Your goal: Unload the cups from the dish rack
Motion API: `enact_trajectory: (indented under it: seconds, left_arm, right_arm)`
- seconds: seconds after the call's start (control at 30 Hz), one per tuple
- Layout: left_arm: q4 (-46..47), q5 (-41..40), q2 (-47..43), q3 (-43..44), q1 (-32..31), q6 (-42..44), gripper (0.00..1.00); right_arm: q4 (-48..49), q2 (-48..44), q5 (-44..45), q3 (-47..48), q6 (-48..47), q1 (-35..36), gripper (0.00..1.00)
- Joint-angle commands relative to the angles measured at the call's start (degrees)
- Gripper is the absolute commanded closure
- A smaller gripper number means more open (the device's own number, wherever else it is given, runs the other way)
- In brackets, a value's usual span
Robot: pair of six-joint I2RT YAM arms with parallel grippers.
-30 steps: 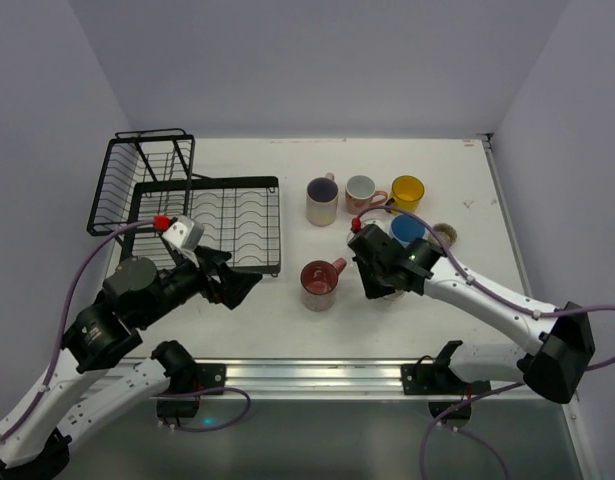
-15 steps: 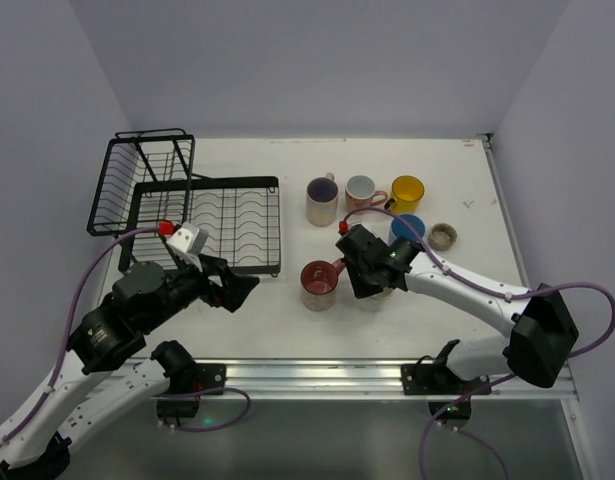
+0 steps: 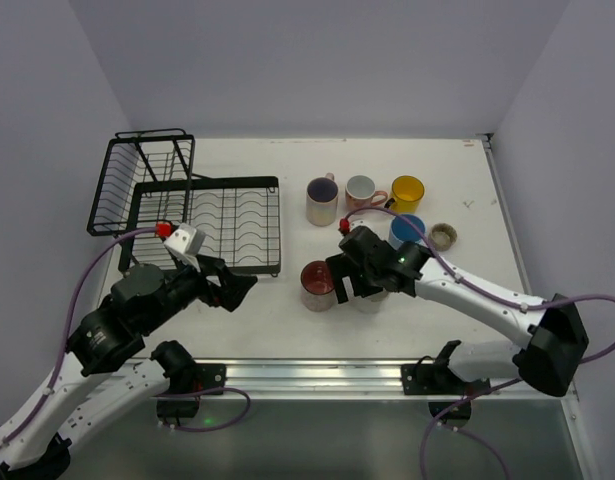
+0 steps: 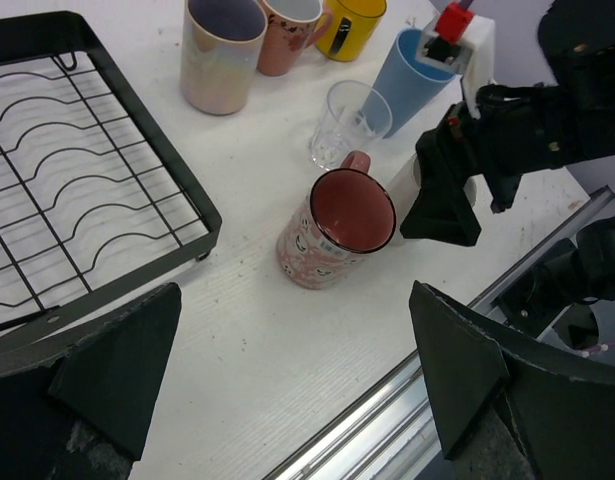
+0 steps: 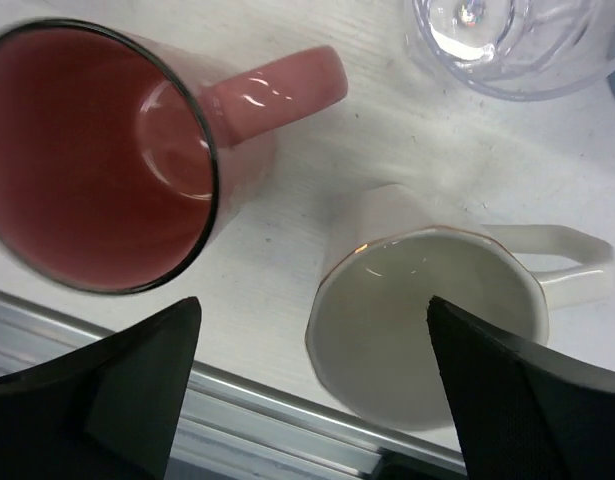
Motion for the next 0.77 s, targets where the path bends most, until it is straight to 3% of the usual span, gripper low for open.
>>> enact_trajectory:
  seconds: [0.0, 0.2, 0.43, 0.73]
  left_arm:
    - [2.10, -1.36, 0.12, 4.14, 0.26, 0.65, 0.00]
    - [4.83, -4.26, 3.98, 13.71, 0.26, 1.97, 0.00]
    - [5.79, -13.23, 5.31, 27.08, 0.18, 4.17, 0.00]
    - [0.88, -19.46, 2.06, 26.82, 0.18, 3.46, 0.00]
  right_arm:
    - [-0.53, -8.34, 1.80, 4.45, -0.01, 0.45, 0.01]
    - [1.13, -25.97, 5.92, 13.50, -3.17, 0.45, 0.01]
    - [14.58, -49.72, 16.39, 18.17, -8.98, 0.37, 0.01]
    - [16.34, -59.25, 21.32, 10.88, -7.13, 0.37, 0.01]
